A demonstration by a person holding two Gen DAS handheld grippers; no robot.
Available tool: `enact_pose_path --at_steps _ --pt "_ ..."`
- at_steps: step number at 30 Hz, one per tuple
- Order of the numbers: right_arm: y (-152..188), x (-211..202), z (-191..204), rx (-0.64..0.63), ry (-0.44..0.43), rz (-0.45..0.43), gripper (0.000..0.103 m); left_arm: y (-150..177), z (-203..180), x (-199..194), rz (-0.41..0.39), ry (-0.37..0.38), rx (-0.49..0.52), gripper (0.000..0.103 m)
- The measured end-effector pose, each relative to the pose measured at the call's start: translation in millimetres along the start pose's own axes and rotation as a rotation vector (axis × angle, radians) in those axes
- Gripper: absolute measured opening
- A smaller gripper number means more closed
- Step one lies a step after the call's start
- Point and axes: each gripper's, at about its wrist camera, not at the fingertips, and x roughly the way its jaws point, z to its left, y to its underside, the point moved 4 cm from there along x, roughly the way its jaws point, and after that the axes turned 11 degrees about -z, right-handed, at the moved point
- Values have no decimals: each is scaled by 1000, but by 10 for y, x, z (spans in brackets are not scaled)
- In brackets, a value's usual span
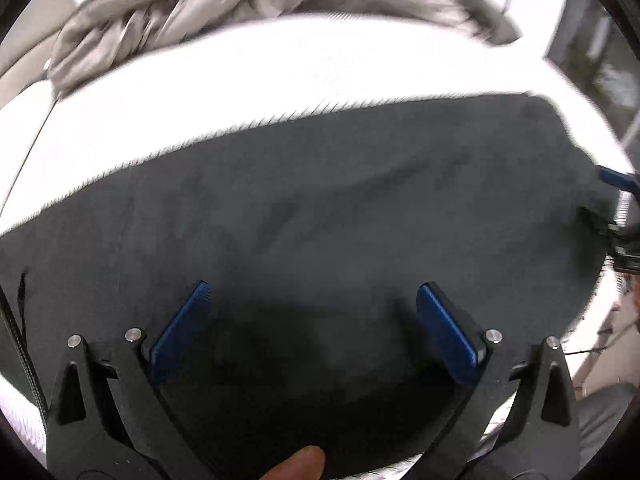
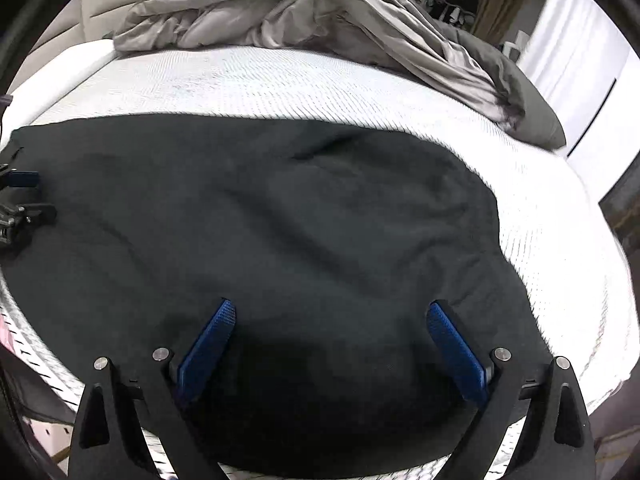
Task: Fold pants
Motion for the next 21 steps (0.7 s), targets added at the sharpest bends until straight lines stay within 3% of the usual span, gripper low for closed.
enact_pose_path --at_steps 1,3,7,10,13,15,17,18,21 --pt "-94 -72 65 5 -11 -19 98 -74 -78 -78 -53 36 -2 102" --pt "-283 -179 178 33 -30 -72 98 -124 -185 -72 -82 80 3 102" --pt "-387 -212 485 49 -66 -123 99 -51 -360 164 -12 59 44 102" --pt "-205 24 668 5 -120 -73 99 82 -435 330 30 42 86 102" --pt "91 202 704 -84 -79 -64 99 102 -389 384 37 44 63 102" --pt "193 166 525 19 -169 -119 100 95 -338 406 45 56 38 102" --pt "216 163 364 51 -181 -87 100 105 -332 432 35 52 40 103" --pt "213 115 268 38 -142 -101 100 106 -330 441 29 47 43 103" --pt "304 45 -167 -67 158 -127 101 171 -381 386 22 23 51 103"
